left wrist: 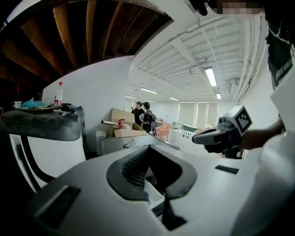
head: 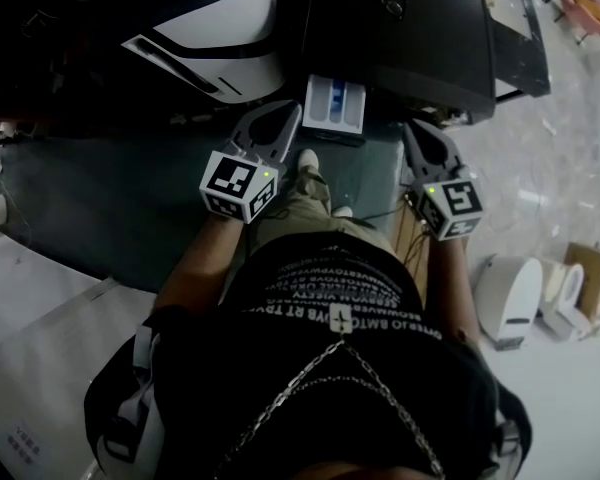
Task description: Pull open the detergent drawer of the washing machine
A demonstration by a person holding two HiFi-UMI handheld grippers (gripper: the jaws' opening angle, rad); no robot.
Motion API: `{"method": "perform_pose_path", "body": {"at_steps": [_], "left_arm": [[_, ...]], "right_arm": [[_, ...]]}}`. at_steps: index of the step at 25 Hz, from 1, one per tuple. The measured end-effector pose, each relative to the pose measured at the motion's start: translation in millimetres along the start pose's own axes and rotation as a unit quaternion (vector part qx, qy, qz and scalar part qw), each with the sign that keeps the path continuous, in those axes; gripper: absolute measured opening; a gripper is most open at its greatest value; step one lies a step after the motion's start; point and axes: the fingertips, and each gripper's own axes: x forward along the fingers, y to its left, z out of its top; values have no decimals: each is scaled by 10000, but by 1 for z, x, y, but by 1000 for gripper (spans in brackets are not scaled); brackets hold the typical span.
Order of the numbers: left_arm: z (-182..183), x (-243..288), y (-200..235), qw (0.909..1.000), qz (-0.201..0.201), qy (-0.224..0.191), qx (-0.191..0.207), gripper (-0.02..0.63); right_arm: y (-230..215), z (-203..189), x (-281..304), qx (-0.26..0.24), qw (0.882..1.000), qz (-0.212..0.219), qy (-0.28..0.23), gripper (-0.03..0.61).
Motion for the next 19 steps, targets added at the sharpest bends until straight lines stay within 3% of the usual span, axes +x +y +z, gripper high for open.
{"method": "perform_pose_path", "body": {"at_steps": [9,19], "left_arm": [[39,-31,-7,9993,302,-221,32,3],[70,-37,-33,9989,146,-445,21,3]], "right_arm": [[10,31,-30,-162,9993,62,-319,2],[19,57,-48,-269,9983,119,-513,2]]}}
